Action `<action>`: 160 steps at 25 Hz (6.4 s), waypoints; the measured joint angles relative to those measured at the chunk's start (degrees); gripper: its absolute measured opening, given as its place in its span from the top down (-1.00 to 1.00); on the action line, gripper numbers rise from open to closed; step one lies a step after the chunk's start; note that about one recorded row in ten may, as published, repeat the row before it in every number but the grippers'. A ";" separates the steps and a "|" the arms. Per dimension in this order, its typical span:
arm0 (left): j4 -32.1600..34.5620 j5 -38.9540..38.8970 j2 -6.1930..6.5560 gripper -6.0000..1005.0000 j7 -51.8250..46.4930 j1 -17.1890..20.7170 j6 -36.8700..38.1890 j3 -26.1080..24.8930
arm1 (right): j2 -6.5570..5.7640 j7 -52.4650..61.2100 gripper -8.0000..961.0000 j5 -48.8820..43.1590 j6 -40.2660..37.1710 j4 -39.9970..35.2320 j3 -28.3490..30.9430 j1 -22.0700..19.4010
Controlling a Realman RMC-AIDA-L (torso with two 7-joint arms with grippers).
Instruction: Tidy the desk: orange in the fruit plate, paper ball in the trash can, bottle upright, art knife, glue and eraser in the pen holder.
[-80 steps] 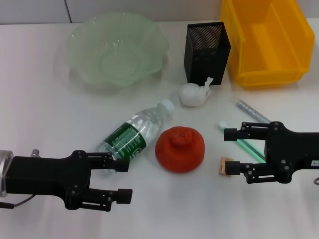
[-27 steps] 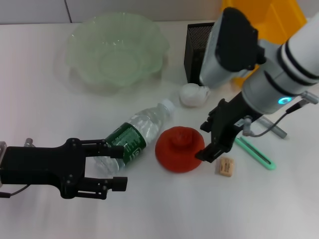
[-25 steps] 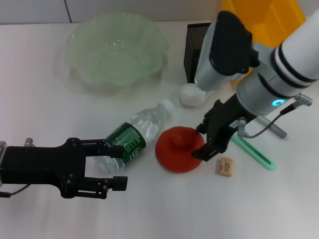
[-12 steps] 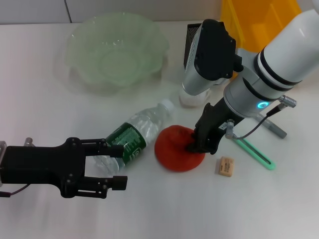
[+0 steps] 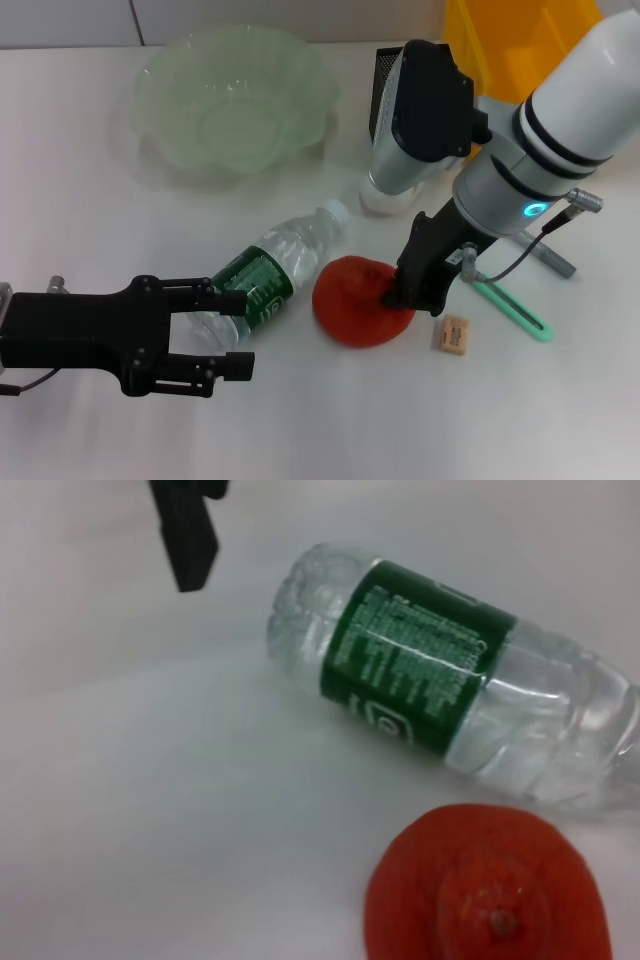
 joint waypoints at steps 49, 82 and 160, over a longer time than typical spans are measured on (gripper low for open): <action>0.70 -0.10 -0.18 -0.57 -0.43 0.23 -0.56 -1.52 | -0.64 4.01 -0.64 6.60 6.66 -4.97 25.48 2.80; 0.38 -0.17 -1.44 -0.57 0.68 0.03 -4.15 -2.19 | 0.28 20.46 -0.65 -3.40 18.10 8.75 15.83 -1.67; 0.26 -0.21 -1.78 -0.56 0.76 0.41 -5.67 -3.72 | -0.16 17.80 -0.03 -14.55 18.48 -9.48 35.74 -8.38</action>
